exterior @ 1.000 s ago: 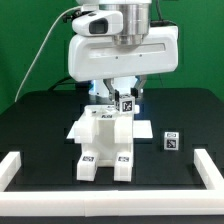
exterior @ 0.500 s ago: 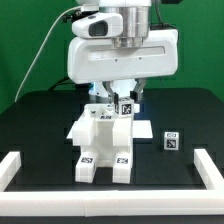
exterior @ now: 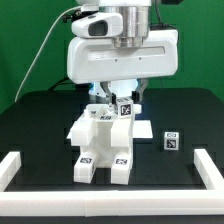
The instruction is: Assemble chair
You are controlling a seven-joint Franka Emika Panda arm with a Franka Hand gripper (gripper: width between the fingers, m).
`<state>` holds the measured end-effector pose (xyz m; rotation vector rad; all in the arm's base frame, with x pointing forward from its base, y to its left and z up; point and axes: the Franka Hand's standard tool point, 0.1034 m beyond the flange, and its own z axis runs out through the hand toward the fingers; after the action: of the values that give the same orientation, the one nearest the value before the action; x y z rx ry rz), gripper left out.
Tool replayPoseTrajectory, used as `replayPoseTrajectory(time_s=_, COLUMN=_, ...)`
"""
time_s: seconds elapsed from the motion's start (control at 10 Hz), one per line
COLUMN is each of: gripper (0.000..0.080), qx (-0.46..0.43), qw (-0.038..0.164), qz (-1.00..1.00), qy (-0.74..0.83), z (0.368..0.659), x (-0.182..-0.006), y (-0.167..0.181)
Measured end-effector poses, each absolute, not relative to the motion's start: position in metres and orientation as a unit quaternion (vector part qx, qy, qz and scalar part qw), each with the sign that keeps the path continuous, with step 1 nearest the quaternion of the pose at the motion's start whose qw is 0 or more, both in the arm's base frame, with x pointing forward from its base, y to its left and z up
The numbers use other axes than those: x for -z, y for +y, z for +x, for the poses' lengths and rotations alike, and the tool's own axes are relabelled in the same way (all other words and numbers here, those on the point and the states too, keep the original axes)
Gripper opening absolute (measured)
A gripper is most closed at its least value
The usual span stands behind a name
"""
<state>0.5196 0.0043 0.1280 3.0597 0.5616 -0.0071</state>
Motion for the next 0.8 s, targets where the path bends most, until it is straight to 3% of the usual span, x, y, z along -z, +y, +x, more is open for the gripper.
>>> replayPoseTrajectory(time_s=0.1, gripper=0.0553, qx=0.002, qw=0.015, qz=0.983, qy=0.18, z=0.5196, x=-0.128, y=0.0043)
replayPoseTrajectory(time_s=0.2, gripper=0.063, qx=0.002, qw=0.015, qz=0.983, qy=0.18, z=0.5196, x=-0.128, y=0.0043)
replayPoseTrajectory(time_s=0.6, gripper=0.0648, qx=0.002, qw=0.015, qz=0.983, qy=0.18, z=0.5196, x=-0.128, y=0.0043)
replayPoseTrajectory(time_s=0.7, gripper=0.0649, qx=0.006, qw=0.008, qz=0.986, qy=0.168, z=0.5178, x=-0.1274, y=0.0033)
replayPoseTrajectory(time_s=0.8, gripper=0.0649, qx=0.016, qw=-0.016, qz=0.991, qy=0.131, z=0.5141, x=-0.1255, y=-0.0007)
